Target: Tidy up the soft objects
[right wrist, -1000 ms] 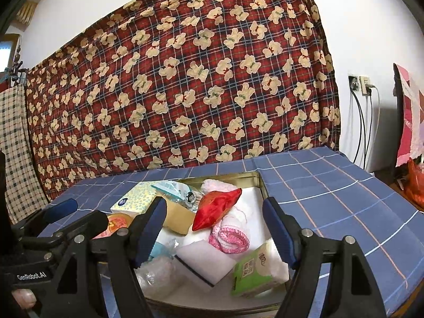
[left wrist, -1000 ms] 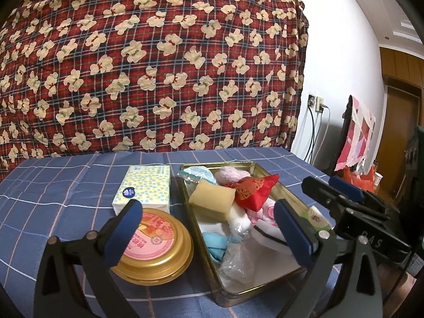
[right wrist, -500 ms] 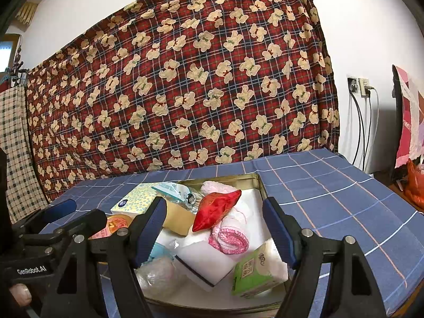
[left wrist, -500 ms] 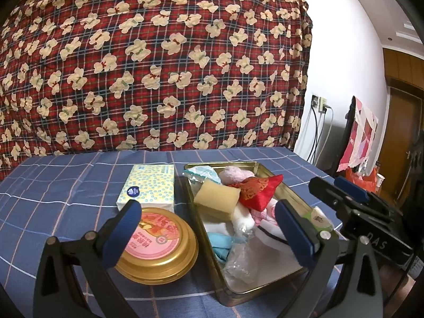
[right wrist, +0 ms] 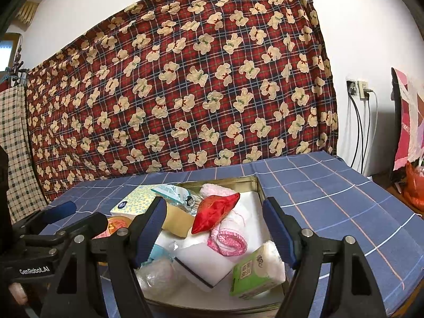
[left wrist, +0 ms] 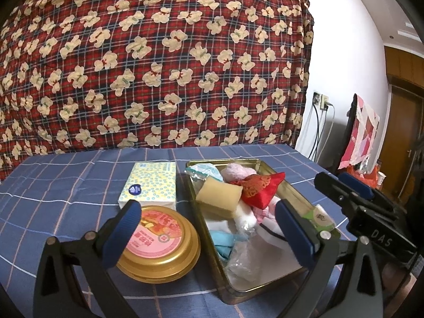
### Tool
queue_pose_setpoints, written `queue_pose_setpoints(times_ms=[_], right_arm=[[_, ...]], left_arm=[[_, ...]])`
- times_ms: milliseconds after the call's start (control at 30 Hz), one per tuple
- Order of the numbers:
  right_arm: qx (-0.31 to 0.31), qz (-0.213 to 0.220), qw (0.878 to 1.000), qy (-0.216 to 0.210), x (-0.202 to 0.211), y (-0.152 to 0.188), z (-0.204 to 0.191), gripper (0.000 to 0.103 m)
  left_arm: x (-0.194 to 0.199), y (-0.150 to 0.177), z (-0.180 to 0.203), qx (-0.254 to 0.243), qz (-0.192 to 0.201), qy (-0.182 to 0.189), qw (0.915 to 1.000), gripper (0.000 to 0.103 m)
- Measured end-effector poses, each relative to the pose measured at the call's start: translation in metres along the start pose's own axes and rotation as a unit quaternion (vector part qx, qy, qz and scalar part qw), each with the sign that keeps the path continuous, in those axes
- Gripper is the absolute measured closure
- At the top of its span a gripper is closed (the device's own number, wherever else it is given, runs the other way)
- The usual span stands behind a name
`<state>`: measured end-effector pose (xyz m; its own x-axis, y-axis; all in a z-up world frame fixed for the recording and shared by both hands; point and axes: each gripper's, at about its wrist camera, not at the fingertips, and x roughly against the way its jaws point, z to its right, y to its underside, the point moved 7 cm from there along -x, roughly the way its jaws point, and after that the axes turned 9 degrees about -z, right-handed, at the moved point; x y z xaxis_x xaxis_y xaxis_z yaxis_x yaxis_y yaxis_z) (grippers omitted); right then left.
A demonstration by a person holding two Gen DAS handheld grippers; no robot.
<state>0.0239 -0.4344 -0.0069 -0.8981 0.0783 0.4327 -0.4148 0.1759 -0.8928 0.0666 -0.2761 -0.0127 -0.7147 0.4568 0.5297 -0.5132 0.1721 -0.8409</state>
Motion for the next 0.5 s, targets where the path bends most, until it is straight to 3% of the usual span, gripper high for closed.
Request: queue_pose_setpoints(times_ms=[233, 500], right_arm=[[0.0, -0.002, 1.0, 0.0, 0.0011, -0.0008, 0.0002, 0.026], [-0.001, -0.004, 1.0, 0.0, 0.0014, -0.0003, 0.0009, 0.026]], left_arm=[[0.0033, -0.0006, 0.0002, -0.01, 0.013, -0.028, 0.9995, 0.001], [0.0052, -0.0007, 0.0002, -0.015, 0.019, -0.027, 0.9993, 0.001]])
